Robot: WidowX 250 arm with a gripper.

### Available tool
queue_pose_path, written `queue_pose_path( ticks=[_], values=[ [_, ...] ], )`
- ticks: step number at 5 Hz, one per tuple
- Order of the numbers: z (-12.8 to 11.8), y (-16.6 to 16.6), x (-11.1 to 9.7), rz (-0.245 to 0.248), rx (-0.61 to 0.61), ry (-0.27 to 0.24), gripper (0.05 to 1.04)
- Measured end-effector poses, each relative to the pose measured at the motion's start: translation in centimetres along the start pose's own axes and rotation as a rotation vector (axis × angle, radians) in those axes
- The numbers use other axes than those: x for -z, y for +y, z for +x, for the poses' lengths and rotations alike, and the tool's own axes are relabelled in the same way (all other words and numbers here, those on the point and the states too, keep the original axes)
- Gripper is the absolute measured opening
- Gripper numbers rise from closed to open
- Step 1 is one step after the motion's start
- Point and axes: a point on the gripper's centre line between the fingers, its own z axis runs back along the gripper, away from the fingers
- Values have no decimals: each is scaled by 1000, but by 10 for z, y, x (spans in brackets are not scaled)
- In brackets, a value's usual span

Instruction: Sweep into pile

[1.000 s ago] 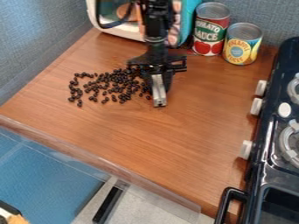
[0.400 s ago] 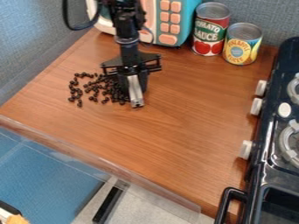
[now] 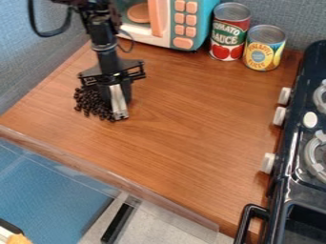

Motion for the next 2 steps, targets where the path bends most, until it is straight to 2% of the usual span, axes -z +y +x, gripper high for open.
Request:
queue_pose_path(
  ticks=[2],
  values=[
    [6, 22, 0, 2, -15, -5, 387]
  ],
)
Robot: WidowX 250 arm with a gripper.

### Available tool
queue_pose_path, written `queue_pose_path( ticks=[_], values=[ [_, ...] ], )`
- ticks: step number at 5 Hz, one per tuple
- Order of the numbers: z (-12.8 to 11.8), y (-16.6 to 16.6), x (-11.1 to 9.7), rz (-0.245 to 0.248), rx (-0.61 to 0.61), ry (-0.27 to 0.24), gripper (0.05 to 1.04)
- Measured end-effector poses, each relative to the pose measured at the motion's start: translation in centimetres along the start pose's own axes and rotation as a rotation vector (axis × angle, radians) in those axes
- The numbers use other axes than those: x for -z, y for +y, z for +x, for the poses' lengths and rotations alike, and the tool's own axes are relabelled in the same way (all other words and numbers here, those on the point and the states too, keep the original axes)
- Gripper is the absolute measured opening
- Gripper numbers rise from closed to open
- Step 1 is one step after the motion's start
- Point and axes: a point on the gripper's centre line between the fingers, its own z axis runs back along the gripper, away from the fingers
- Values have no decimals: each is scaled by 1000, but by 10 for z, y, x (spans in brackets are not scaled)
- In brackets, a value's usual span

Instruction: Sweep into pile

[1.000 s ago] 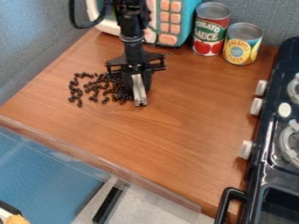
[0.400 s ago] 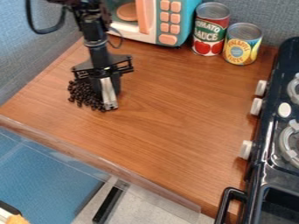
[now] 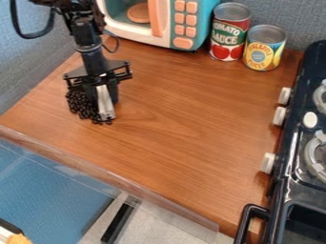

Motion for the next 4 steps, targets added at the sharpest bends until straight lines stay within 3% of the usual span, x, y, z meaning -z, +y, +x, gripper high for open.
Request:
queue_pose_path(
  ticks=[2, 4],
  values=[
    [0, 6, -1, 1, 7, 9, 387],
    [-13, 7, -6, -39, -18, 76, 387]
  ],
)
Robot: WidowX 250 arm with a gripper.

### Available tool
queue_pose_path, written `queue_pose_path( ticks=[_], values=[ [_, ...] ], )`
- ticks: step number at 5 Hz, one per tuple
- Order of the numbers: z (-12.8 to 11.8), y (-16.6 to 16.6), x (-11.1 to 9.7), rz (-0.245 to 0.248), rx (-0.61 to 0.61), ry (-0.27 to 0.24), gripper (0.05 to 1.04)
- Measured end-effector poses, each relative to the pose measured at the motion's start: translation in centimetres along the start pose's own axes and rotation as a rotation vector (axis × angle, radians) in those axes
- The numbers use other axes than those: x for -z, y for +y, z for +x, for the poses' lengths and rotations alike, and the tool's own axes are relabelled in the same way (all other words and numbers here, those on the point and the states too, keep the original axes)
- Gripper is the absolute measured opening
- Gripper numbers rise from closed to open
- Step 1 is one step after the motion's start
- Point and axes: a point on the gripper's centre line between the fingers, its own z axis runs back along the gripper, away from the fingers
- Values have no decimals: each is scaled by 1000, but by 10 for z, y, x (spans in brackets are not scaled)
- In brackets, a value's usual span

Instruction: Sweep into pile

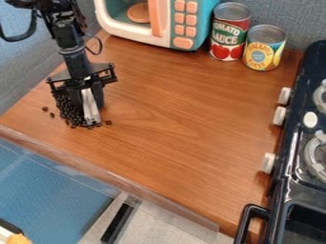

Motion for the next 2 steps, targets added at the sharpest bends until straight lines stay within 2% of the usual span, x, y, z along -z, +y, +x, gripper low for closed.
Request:
queue_pose_path(
  ticks=[2],
  values=[
    [-6, -27, -10, -63, -5, 54, 387]
  ],
)
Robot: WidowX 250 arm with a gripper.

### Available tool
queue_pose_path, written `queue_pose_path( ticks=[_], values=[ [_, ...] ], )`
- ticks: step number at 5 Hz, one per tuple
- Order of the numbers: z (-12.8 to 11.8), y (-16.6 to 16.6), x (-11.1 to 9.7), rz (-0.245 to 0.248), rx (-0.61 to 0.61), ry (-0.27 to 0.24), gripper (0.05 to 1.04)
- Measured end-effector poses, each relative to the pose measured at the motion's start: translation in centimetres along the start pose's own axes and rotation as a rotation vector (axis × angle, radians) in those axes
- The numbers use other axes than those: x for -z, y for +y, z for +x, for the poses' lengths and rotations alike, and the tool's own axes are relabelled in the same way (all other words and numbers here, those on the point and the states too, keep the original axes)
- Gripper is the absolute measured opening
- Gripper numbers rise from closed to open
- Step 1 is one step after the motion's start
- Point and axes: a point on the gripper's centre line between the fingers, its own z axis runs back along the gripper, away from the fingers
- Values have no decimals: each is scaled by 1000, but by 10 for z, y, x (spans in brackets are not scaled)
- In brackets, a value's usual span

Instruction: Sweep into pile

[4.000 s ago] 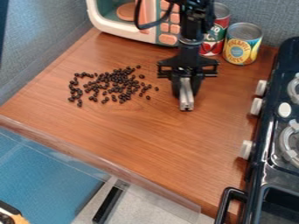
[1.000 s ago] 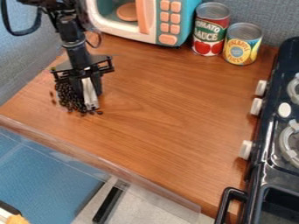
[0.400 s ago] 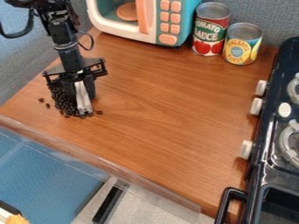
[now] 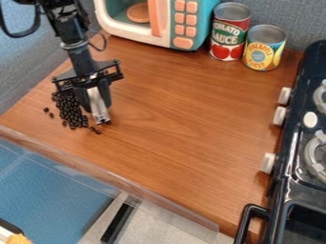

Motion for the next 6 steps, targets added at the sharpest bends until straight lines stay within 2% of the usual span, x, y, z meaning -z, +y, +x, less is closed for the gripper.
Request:
queue_pose_path(
  ticks=[1, 2, 3, 4, 6],
  values=[
    [-3, -13, 0, -3, 12, 3, 387],
    [-11, -38, -4, -6, 61, -20, 387],
    [-11, -64, -10, 3, 99, -83, 387],
    [-4, -85, -13, 9, 123, -125, 387],
    [22, -89, 10, 56, 63, -106, 387]
  ],
)
